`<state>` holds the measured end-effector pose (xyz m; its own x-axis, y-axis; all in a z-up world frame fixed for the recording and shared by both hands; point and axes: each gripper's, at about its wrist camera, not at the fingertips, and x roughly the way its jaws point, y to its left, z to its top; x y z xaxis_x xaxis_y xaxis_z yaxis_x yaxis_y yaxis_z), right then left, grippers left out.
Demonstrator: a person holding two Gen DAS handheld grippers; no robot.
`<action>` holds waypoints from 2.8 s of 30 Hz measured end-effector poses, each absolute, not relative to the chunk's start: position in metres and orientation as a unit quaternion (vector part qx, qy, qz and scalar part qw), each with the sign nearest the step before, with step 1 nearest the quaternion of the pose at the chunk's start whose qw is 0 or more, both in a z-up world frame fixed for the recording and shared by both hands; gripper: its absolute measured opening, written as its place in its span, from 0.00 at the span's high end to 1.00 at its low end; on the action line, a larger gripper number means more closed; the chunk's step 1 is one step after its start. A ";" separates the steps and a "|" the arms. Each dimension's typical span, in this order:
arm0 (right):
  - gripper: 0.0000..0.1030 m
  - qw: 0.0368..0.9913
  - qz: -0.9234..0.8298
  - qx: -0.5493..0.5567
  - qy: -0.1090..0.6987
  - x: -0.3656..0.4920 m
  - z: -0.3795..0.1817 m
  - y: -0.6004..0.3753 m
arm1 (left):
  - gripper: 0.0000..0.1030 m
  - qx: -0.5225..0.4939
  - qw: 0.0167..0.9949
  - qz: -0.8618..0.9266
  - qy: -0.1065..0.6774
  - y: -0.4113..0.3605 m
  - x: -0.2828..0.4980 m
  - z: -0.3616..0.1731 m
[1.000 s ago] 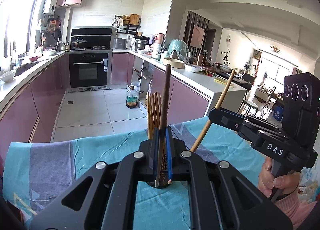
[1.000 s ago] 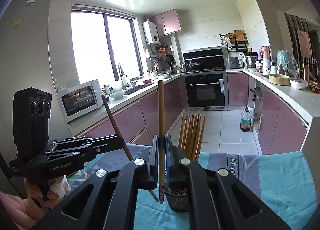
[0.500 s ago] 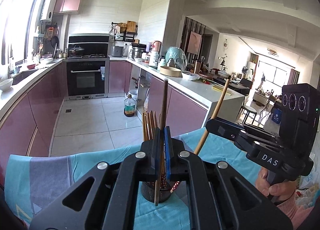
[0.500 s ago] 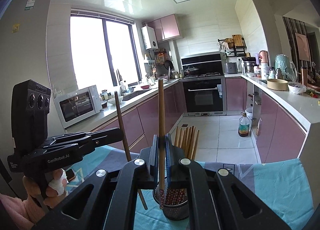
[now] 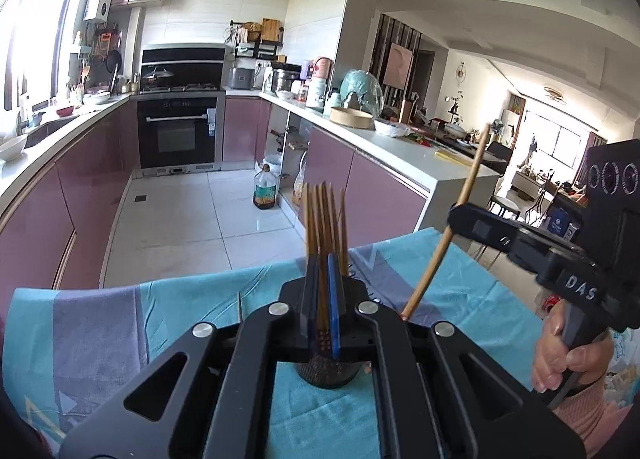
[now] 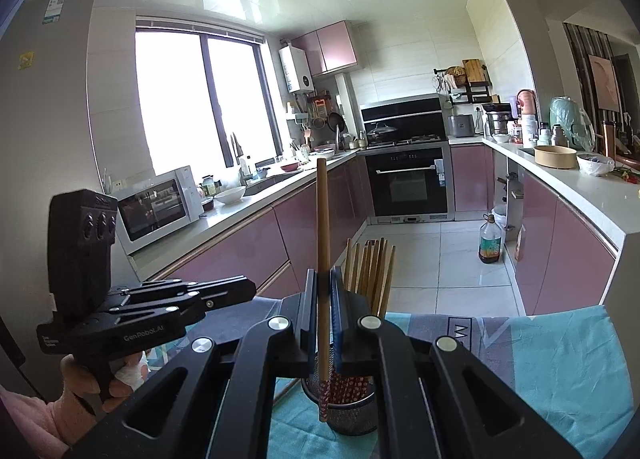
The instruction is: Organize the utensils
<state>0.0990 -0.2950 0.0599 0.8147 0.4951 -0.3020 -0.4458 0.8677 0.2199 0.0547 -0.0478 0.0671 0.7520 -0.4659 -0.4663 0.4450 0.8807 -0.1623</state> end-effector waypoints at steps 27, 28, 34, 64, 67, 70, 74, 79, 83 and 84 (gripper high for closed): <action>0.95 0.939 0.259 0.075 0.215 0.108 0.039 -0.291 | 0.76 0.062 0.883 -0.105 0.454 -0.048 0.182 -0.096; 0.95 0.938 0.259 0.075 0.216 0.109 0.038 -0.291 | 0.76 0.062 0.882 -0.104 0.456 -0.049 0.187 -0.096; 0.95 0.936 0.260 0.076 0.225 0.109 0.031 -0.290 | 0.82 0.067 0.883 -0.103 0.452 -0.059 0.193 -0.093; 0.95 0.938 0.260 0.071 0.217 0.106 0.038 -0.289 | 0.93 -0.009 0.926 -0.135 0.351 -0.009 0.104 0.008; 0.95 0.940 0.260 0.069 0.212 0.105 0.042 -0.288 | 0.93 -0.012 0.931 -0.144 0.336 -0.006 0.092 0.023; 0.95 0.941 0.259 0.066 0.207 0.104 0.046 -0.287 | 0.93 -0.017 0.934 -0.154 0.321 -0.005 0.082 0.038; 0.95 0.942 0.263 0.064 0.200 0.103 0.053 -0.287 | 0.93 -0.027 0.938 -0.169 0.303 -0.001 0.067 0.058; 0.95 0.945 0.262 0.062 0.185 0.103 0.065 -0.288 | 0.93 -0.039 0.942 -0.191 0.272 0.005 0.048 0.089; 0.95 0.948 0.260 0.062 0.173 0.105 0.074 -0.289 | 0.93 -0.041 0.948 -0.204 0.243 0.003 0.041 0.118; 0.95 0.949 0.259 0.061 0.170 0.105 0.076 -0.290 | 0.93 -0.041 0.949 -0.207 0.235 0.002 0.039 0.125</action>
<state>0.1049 -0.2899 0.0763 0.8075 0.5129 -0.2915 -0.4711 0.8580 0.2047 0.0388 0.0022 0.1248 0.8041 -0.4117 -0.4289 0.3732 0.9111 -0.1749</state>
